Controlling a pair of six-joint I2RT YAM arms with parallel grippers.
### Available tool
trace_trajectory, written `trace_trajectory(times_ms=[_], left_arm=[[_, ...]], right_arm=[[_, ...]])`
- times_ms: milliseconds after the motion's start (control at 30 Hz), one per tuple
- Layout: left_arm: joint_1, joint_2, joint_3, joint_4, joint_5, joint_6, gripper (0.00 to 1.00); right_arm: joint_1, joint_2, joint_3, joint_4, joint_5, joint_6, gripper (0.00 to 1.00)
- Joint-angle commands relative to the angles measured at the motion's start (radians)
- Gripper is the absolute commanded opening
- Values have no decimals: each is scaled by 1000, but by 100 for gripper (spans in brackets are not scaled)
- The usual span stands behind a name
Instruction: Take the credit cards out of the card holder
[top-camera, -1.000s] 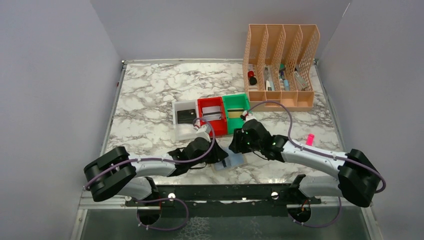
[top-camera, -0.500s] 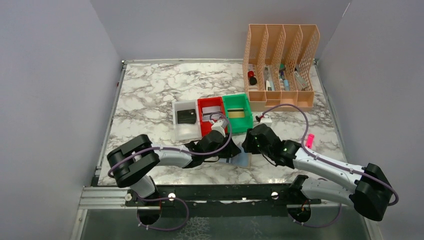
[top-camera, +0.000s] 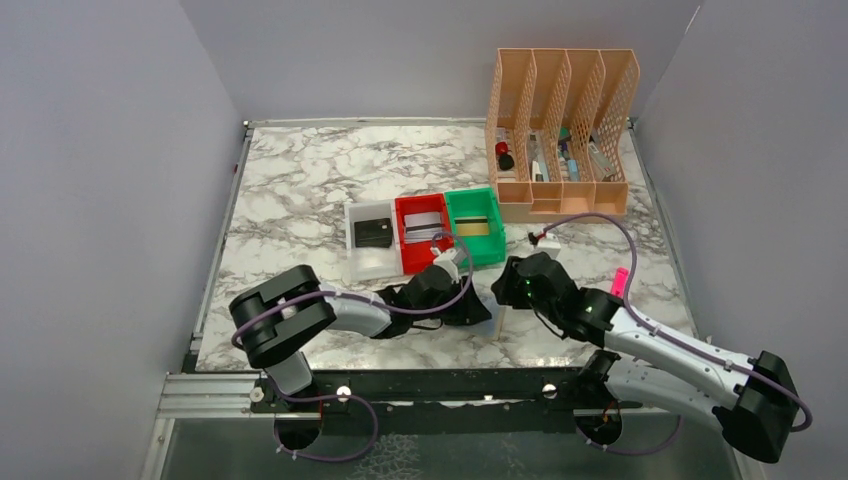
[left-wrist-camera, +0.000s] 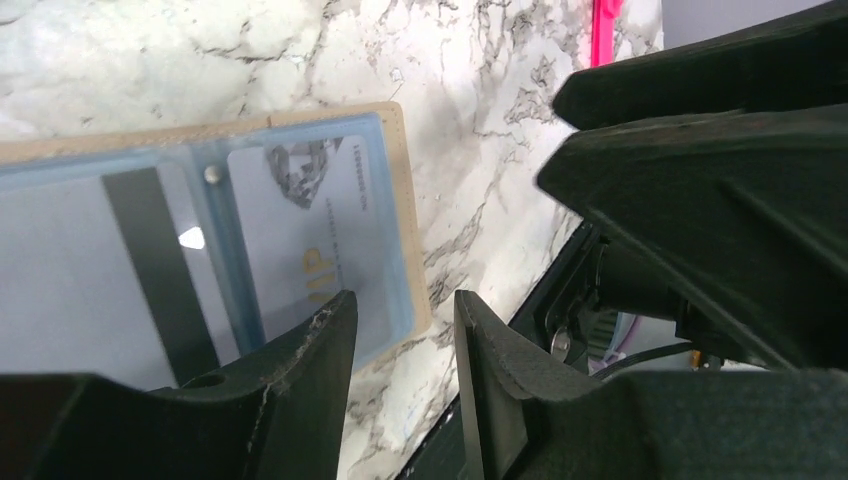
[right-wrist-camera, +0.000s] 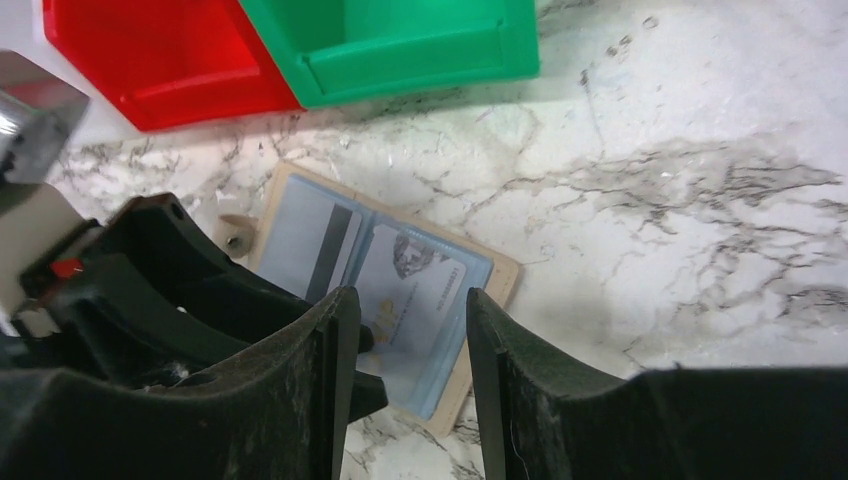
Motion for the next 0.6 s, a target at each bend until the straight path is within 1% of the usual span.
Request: trace_trajectory(times_ms=[0,100,167,333,567], left_arm=[[-6,-121,-72,35,-85,11,44],[-4,-204,-129,-15,-160,2,44],[-5,-246,-155,-58,-193,-1,45],[-5,-321,-202,-127,-230,-2,48],[-5,-376,-209,-199,-254,26,51]], right_arm=[[-4,19,-39,74,-148,-26,48],[-4,76,-61,144,-276,-18,47],[-4,127,-67,156,-306,-10,47],[-4,246,-59,133,-281,6,47],[-4,347,-63,166,-279,-22,48]])
